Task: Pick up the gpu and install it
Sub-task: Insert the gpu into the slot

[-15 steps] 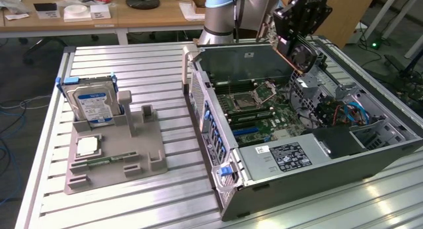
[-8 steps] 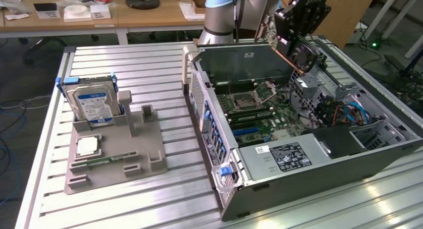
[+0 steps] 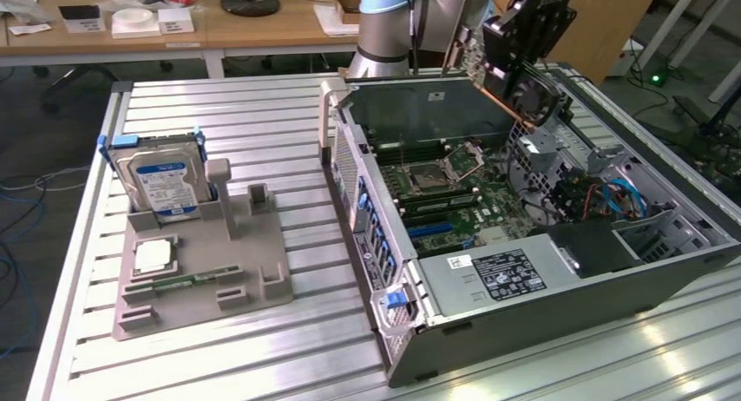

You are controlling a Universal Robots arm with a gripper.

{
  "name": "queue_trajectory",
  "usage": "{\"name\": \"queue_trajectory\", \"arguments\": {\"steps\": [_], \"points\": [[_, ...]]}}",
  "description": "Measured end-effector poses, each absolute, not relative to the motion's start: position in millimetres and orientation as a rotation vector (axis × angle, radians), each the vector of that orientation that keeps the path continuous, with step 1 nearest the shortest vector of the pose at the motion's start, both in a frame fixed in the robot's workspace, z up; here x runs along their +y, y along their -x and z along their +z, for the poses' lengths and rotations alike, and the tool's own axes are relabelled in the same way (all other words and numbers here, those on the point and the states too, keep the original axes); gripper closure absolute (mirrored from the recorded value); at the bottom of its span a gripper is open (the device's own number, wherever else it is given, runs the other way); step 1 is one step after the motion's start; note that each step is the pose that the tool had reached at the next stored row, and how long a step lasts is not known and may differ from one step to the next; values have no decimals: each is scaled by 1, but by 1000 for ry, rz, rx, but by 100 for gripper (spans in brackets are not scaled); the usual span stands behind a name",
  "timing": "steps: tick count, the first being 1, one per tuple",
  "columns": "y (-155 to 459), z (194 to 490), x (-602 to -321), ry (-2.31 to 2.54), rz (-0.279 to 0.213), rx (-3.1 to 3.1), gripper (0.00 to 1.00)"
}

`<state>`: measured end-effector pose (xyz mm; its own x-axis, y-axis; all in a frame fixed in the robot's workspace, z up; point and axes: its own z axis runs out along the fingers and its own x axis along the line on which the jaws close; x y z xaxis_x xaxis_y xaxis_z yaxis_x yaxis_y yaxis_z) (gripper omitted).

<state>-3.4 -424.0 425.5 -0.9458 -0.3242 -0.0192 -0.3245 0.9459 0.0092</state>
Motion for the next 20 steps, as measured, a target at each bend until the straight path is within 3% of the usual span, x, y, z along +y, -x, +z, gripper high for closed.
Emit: {"name": "queue_trajectory", "arguments": {"steps": [20], "points": [[3,426,-424,973,23,2971,72]]}}
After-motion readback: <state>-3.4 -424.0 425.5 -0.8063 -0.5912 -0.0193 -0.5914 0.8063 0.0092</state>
